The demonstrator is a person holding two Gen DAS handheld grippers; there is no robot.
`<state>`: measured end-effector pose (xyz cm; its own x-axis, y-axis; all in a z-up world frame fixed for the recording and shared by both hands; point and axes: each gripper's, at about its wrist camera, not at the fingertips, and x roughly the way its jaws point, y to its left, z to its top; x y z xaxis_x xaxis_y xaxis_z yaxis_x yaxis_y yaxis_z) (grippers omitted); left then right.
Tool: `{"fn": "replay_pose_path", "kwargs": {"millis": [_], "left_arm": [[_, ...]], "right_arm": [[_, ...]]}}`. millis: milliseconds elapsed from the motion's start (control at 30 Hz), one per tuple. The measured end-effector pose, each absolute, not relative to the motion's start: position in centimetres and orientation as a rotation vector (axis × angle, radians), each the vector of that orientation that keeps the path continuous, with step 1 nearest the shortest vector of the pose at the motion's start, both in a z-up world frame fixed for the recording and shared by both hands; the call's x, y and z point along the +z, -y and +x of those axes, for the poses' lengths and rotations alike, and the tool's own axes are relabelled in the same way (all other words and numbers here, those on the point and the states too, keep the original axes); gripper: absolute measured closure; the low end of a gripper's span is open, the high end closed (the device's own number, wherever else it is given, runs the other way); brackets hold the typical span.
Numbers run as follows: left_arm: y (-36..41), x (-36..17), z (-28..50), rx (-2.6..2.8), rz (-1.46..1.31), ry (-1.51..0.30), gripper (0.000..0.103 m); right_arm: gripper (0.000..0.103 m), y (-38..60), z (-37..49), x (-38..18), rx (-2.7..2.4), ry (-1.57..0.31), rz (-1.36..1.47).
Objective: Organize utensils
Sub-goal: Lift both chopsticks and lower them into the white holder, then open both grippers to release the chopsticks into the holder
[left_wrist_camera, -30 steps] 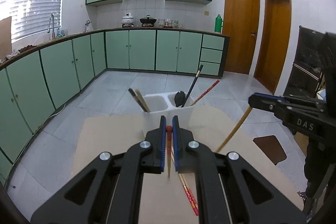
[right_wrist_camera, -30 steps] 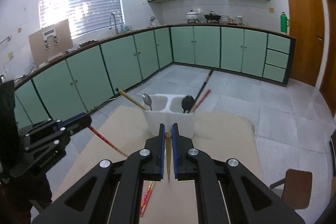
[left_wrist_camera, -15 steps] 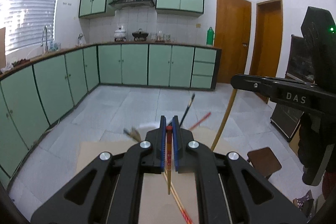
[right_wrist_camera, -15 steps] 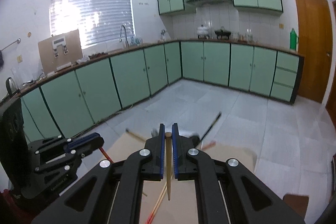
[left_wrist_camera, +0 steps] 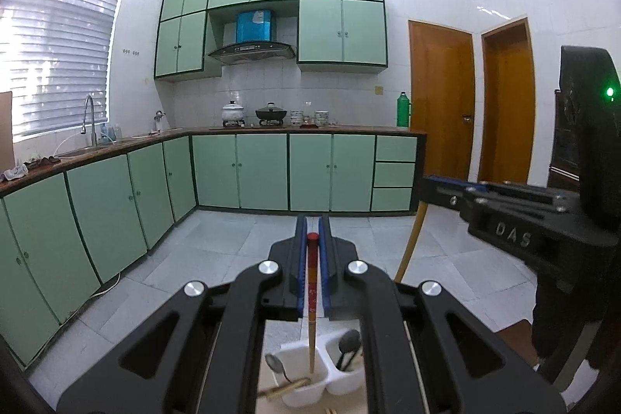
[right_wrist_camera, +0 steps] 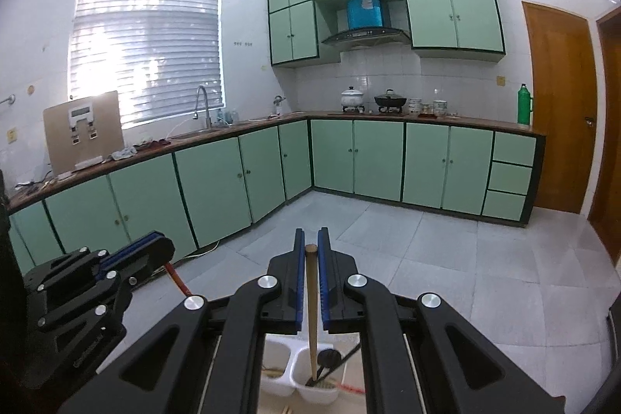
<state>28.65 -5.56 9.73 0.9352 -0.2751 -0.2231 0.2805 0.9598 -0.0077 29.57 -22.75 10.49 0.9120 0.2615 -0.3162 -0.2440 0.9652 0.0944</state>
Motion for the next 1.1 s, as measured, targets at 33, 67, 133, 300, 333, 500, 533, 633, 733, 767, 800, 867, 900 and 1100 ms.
{"fn": "replay_pose_path", "kwargs": {"millis": [33, 67, 133, 300, 333, 500, 533, 633, 733, 767, 800, 867, 900, 1100], "left_arm": [[5.7, 9.4, 29.1, -0.280, 0.024, -0.228, 0.098], [5.8, 8.8, 30.0, -0.275, 0.021, -0.237, 0.098], [6.0, 7.7, 31.1, -0.272, 0.016, -0.256, 0.098], [5.8, 4.6, 33.6, -0.273, 0.010, -0.344, 0.098], [5.7, 4.1, 33.8, -0.275, 0.009, -0.360, 0.098], [5.2, 2.0, 34.3, -0.274, 0.011, -0.421, 0.093], [5.0, 1.9, 34.1, -0.272, 0.011, -0.423, 0.085], [4.4, 2.1, 33.1, -0.275, 0.008, -0.409, 0.074], [4.1, 2.8, 31.8, -0.276, 0.011, -0.391, 0.063], [3.8, 3.1, 31.1, -0.269, 0.010, -0.384, 0.062], [3.8, 3.3, 30.6, -0.270, 0.008, -0.378, 0.060], [3.5, 3.6, 29.4, -0.271, 0.005, -0.362, 0.054], [3.2, 3.8, 28.3, -0.259, 0.007, -0.351, 0.047], [2.3, 3.0, 23.3, -0.253, -0.004, -0.336, 0.032]], "right_arm": [[0.097, 22.7, 30.1, 10.0, 0.257, -0.338, 0.053], [0.097, 22.6, 30.8, 9.3, 0.251, -0.345, 0.051], [0.097, 22.2, 31.7, 8.1, 0.243, -0.366, 0.045], [0.097, 21.6, 32.9, 5.0, 0.252, -0.426, 0.040], [0.097, 21.6, 33.1, 4.4, 0.257, -0.444, 0.039], [0.091, 22.0, 33.2, 2.5, 0.270, -0.495, 0.048], [0.088, 22.1, 33.1, 2.4, 0.266, -0.499, 0.051], [0.075, 23.1, 32.5, 2.5, 0.253, -0.493, 0.072], [0.060, 24.2, 31.2, 3.1, 0.232, -0.470, 0.084], [0.057, 24.5, 30.6, 3.3, 0.224, -0.462, 0.087], [0.051, 24.8, 29.9, 3.5, 0.215, -0.452, 0.089], [0.044, 25.4, 28.3, 3.9, 0.197, -0.426, 0.083], [0.041, 25.6, 27.8, 4.0, 0.191, -0.418, 0.080], [0.025, 26.3, 22.3, 3.1, 0.179, -0.386, 0.078]]}}
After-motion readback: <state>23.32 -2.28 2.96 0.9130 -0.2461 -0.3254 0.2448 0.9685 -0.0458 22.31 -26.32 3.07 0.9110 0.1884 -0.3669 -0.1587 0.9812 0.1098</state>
